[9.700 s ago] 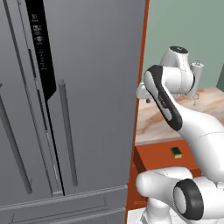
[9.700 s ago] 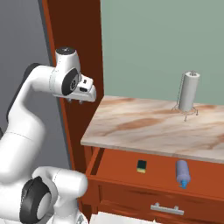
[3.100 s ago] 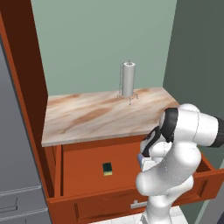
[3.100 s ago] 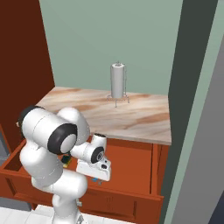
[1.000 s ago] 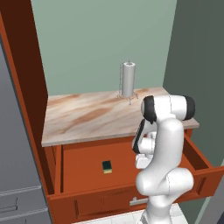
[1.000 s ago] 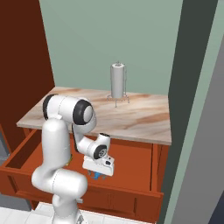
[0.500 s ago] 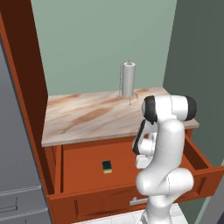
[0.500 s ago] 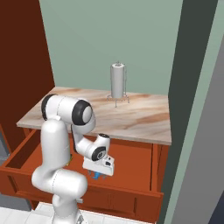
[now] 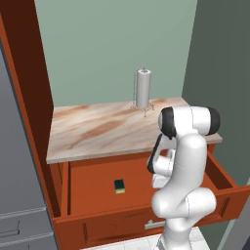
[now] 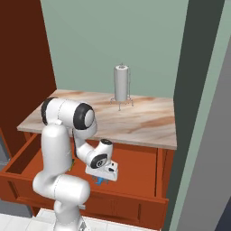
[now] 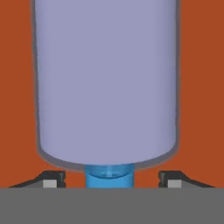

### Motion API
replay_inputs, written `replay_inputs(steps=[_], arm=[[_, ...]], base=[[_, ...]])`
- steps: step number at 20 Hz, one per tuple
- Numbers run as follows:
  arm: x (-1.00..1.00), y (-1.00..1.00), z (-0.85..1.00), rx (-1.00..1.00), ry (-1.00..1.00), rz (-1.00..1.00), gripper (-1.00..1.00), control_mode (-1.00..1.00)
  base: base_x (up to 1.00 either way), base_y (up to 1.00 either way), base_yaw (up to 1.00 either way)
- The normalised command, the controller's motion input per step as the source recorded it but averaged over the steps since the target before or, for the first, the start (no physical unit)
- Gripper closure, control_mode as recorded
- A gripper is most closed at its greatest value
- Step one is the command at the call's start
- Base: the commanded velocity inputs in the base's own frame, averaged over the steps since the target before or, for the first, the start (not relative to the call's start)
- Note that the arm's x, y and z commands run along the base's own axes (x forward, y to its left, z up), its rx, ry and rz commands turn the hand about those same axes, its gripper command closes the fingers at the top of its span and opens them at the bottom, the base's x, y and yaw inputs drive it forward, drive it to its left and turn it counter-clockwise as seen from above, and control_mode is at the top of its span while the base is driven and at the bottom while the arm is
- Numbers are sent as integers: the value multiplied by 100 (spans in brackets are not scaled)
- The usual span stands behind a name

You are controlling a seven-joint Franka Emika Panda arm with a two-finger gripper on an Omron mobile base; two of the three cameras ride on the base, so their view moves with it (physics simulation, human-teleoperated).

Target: Restock the sink supplies by placing the sponge and soap dispenser on the counter and next to the sink. Make sure the soap dispenser is upright.

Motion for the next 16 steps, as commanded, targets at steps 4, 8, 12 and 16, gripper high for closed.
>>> replay_inputs(steps=[4,8,12,16], arm=[[15,9,-6,0,-2,0,100,-100],[17,9,-19,0,0,0,100,-100],[12,1,-12,0,0,0,100,-100],[0,0,12,0,0,0,100,-100]], base=[[0,0,0],[0,0,0],[0,0,0],[0,0,0]])
